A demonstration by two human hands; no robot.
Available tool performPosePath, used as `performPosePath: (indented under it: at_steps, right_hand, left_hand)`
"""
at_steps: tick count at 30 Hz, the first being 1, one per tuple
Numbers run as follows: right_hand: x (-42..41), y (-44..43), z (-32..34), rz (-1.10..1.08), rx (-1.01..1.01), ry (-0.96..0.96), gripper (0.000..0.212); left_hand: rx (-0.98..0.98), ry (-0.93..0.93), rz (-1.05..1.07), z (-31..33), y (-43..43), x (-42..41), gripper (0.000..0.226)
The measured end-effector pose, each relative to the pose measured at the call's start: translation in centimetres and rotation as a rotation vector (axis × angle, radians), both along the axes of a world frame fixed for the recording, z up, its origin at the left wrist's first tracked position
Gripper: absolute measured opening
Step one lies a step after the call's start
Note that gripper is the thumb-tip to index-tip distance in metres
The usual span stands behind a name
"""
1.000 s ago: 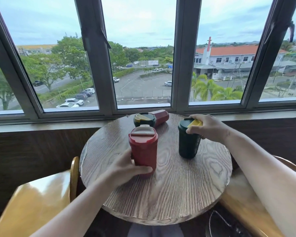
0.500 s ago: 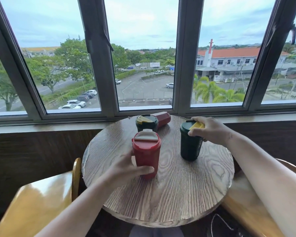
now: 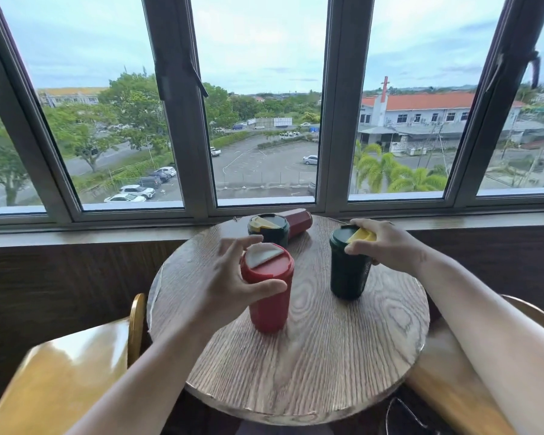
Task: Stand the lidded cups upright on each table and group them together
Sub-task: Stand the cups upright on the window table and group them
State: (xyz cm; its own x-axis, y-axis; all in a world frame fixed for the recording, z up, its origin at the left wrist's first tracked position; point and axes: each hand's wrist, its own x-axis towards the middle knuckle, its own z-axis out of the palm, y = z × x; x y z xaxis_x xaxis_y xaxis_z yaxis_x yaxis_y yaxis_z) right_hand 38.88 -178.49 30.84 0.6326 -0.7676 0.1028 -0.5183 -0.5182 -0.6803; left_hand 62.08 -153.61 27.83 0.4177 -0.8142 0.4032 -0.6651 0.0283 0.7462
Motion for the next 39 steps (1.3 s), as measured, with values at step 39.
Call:
performPosePath:
  at_steps: [39]
  right_hand:
    - [2.2,3.2,1.4,0.078,-0.130,-0.028,0.106]
  left_hand:
    - [-0.131,-0.046,0.310,-2.1,-1.4,-1.6,0.067]
